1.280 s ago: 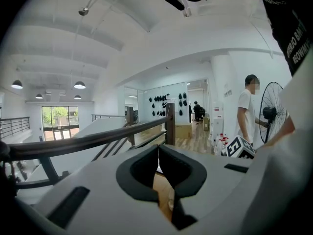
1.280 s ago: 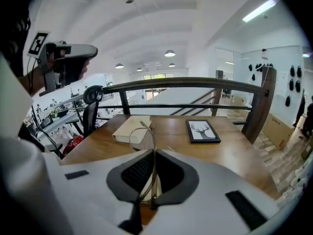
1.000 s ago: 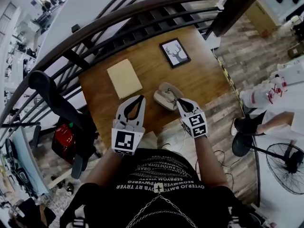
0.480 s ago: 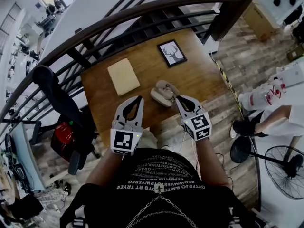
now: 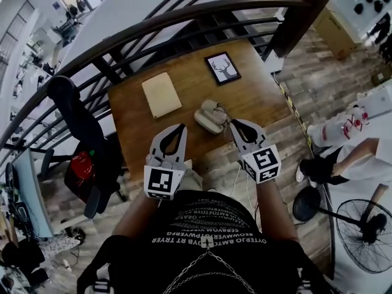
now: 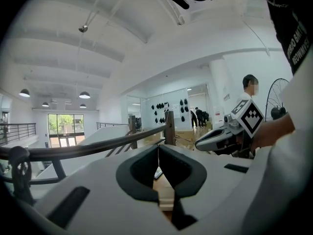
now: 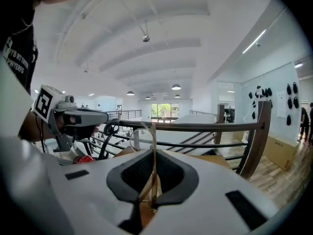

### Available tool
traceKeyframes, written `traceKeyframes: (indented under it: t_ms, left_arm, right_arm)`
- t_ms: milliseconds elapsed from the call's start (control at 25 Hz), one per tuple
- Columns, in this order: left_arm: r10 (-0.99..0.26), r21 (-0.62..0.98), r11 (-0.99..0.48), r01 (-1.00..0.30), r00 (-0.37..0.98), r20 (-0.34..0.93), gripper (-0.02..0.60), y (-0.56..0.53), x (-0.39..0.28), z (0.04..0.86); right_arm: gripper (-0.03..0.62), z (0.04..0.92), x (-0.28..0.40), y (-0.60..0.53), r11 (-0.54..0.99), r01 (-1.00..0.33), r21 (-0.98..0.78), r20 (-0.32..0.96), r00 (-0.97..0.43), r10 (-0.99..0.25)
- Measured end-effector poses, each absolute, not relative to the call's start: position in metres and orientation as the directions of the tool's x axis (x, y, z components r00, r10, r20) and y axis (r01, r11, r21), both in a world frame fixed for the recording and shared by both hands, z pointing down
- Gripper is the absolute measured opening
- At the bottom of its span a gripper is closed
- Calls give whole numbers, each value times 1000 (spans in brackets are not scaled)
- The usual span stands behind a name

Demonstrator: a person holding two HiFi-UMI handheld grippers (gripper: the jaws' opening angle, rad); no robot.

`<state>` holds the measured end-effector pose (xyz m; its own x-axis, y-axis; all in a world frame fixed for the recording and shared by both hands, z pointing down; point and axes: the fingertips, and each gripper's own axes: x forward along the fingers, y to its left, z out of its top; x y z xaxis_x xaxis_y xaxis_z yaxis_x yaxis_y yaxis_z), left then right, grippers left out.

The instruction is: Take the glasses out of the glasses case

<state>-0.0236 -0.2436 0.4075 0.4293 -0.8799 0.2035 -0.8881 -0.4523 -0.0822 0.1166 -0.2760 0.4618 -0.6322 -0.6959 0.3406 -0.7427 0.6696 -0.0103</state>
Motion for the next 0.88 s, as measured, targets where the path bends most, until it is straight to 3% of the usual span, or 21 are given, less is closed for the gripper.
traceKeyframes:
  t_ms: [880]
  left_arm:
    - [-909, -104, -410, -906, 397, 127, 28, -200, -25, 371]
  right_arm:
    - [28, 339, 136, -206, 679, -730, 80, 64, -676, -734]
